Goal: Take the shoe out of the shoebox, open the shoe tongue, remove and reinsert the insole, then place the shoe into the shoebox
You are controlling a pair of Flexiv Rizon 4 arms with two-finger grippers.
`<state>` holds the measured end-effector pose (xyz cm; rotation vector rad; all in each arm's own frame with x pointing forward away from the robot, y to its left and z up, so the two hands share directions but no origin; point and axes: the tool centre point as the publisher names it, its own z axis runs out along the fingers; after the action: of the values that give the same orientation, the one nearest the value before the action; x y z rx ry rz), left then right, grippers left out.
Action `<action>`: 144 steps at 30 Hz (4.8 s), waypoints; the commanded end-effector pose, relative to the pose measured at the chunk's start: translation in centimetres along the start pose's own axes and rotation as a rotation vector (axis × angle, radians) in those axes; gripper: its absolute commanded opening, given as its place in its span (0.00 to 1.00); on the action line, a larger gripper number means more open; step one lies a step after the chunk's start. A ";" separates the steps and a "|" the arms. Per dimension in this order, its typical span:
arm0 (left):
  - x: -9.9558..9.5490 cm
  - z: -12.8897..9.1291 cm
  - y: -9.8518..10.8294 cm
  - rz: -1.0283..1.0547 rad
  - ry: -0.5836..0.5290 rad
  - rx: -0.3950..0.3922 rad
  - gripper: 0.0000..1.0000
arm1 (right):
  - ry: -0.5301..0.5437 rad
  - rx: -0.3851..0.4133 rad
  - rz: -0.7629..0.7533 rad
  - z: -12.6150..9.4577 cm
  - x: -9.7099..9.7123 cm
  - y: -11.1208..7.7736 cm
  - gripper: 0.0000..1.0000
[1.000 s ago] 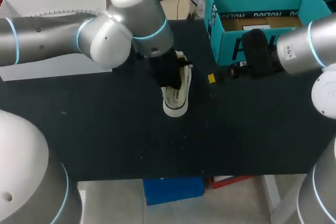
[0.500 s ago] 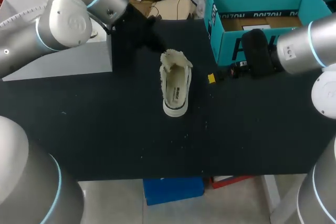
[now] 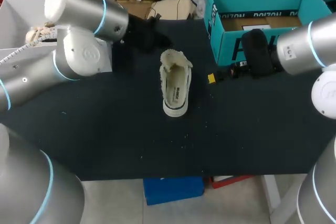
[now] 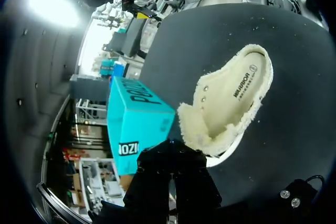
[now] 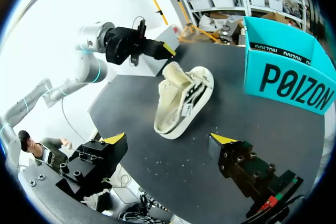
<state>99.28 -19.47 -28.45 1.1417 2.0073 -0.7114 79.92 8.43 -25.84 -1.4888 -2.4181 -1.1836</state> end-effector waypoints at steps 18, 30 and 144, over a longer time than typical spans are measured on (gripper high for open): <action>-0.6 3.7 -0.8 0.346 0.297 0.306 0.00 | -0.004 0.002 0.001 0.1 0.1 0.1 1.00; 2.8 4.7 -3.3 0.399 0.404 0.423 0.00 | -0.004 0.002 0.001 0.1 0.1 0.1 1.00; 4.2 -9.7 -5.4 -0.676 0.346 0.210 1.00 | -0.004 0.002 0.001 0.1 0.1 0.1 1.00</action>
<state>90.86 -14.20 -26.60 1.1940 2.4798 -1.0596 79.92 8.43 -25.84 -1.4889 -2.4181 -1.1835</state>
